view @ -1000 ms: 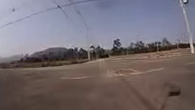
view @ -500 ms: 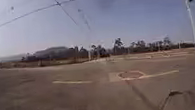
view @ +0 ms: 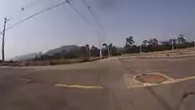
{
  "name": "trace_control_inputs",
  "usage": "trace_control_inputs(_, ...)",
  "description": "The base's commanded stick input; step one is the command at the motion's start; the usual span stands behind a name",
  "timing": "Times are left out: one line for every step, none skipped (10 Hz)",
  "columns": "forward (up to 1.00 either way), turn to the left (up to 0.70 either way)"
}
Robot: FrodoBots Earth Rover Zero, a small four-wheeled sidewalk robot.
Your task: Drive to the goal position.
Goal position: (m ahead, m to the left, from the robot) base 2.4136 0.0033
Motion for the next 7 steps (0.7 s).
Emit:
trace_control_inputs(1.00, 0.00)
trace_control_inputs(1.00, 0.00)
trace_control_inputs(1.00, 0.00)
trace_control_inputs(1.00, 0.00)
trace_control_inputs(1.00, 0.00)
trace_control_inputs(1.00, 0.00)
trace_control_inputs(1.00, 0.00)
